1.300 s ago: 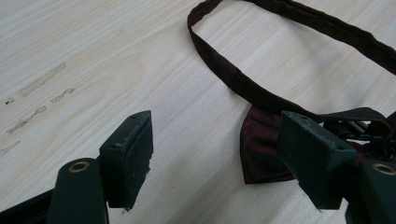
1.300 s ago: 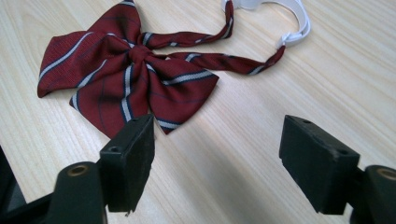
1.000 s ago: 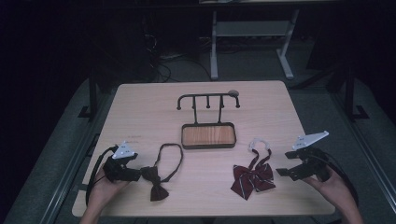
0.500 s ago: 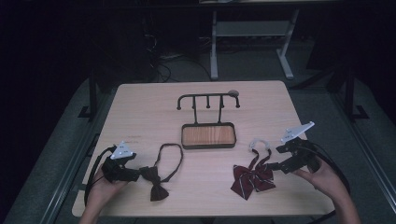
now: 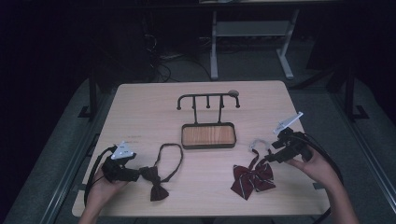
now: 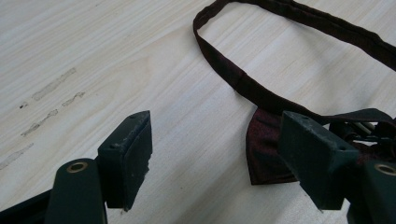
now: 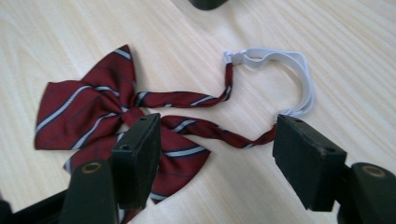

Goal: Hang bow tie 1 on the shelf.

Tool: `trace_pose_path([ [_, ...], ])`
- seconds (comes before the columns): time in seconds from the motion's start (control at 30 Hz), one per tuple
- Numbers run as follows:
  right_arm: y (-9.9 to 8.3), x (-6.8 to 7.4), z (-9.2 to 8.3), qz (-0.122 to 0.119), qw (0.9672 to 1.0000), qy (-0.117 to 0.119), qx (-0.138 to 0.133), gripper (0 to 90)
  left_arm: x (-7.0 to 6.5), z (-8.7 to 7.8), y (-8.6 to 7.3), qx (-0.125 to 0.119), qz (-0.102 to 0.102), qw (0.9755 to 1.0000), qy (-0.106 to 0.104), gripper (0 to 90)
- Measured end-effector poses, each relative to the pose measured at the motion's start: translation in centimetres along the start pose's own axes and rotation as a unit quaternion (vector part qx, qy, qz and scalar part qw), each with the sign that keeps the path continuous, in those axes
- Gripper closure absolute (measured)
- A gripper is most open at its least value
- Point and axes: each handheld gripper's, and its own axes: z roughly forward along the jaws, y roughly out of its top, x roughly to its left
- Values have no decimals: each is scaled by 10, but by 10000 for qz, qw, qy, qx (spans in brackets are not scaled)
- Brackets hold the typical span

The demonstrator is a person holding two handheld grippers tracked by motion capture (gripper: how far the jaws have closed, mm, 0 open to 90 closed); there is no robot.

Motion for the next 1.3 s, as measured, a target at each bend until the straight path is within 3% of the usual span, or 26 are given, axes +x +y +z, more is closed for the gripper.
trace_pose_path([
  [0.67, 25, -16, 13, 97, 9989, -209, 414, 446, 1, -2, 2, -29, 28, 10000, -5, 268],
  [1.1, 27, -29, 28, 368, 9959, -378, 737, 511, 1, -2, 3, -91, 2, 10000, -8, 268],
  [1.3, 28, -31, 37, 422, 9928, -558, 969, 550, 1, -2, 3, -96, -2, 10000, -6, 268],
])
